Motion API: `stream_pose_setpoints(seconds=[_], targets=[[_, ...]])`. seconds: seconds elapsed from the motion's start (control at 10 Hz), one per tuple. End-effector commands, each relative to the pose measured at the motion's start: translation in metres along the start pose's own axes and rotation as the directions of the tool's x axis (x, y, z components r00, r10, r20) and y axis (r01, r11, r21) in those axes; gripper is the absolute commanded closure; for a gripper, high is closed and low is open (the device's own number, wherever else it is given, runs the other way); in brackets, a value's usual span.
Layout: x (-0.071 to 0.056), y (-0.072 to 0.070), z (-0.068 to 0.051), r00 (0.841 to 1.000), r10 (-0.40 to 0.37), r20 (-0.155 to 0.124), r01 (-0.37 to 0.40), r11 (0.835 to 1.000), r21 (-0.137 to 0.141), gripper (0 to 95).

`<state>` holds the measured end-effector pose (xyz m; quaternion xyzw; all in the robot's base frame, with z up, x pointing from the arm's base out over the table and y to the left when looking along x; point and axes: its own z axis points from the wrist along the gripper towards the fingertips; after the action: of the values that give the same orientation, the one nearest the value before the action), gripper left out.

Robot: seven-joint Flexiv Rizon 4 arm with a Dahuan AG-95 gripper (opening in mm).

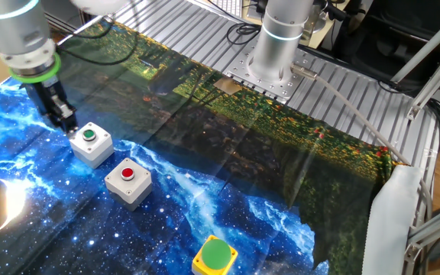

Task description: Press three buttons from left to right in sequence

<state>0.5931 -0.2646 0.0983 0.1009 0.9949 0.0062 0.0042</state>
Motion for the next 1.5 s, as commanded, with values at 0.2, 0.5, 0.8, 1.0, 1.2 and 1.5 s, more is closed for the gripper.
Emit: stream_pose_setpoints(seconds=[0.2,0.5,0.8,1.0,1.2,1.5], targets=[[0.001,0.0,0.004,1.0,0.008,-0.001,-0.008,1.0,-0.003,57.0],[0.008,-0.001,0.007,1.0,0.025,0.003,-0.025,1.0,-0.006,57.0],[0.009,-0.001,0.008,1.0,0.029,0.002,-0.029,1.0,-0.006,57.0],[0.009,-0.001,0.009,0.999,0.032,0.002,-0.032,0.999,-0.006,57.0],[0.01,-0.002,0.013,0.999,0.038,0.005,-0.038,0.999,-0.011,57.0],[0.009,-0.001,0.021,0.999,0.046,0.016,-0.046,0.999,-0.02,57.0]])
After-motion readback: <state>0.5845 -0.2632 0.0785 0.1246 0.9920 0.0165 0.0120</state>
